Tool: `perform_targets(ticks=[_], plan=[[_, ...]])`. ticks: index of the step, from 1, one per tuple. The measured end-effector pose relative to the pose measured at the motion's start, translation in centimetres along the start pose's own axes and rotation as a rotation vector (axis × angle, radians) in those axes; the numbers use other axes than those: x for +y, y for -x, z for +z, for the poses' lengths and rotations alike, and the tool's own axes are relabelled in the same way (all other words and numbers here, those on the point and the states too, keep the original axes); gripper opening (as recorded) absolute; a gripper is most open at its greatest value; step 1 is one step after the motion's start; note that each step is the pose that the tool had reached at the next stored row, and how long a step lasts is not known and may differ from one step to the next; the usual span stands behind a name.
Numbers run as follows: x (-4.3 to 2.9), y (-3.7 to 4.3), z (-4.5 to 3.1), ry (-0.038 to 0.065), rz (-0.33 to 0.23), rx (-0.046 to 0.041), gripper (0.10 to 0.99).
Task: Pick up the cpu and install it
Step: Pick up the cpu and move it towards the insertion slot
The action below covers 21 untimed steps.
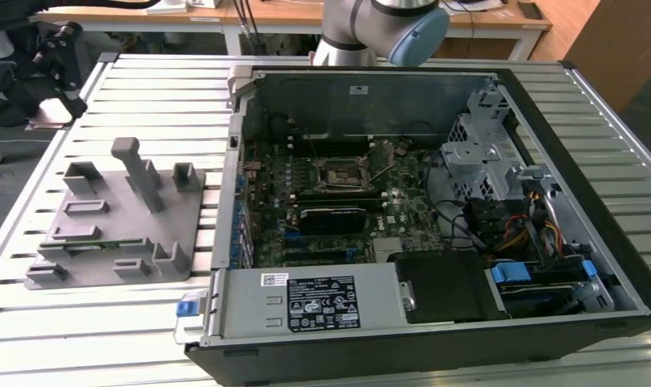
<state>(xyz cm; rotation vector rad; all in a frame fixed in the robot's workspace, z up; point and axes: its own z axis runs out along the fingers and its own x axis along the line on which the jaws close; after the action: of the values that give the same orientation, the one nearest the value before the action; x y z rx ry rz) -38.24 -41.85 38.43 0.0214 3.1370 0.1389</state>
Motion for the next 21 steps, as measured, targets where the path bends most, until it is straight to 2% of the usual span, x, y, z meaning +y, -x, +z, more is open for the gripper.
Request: perform_targets(ticks=[21], plan=[[0.05, 3.66, 0.01, 0.0, 0.0, 0.0009, 0.525]])
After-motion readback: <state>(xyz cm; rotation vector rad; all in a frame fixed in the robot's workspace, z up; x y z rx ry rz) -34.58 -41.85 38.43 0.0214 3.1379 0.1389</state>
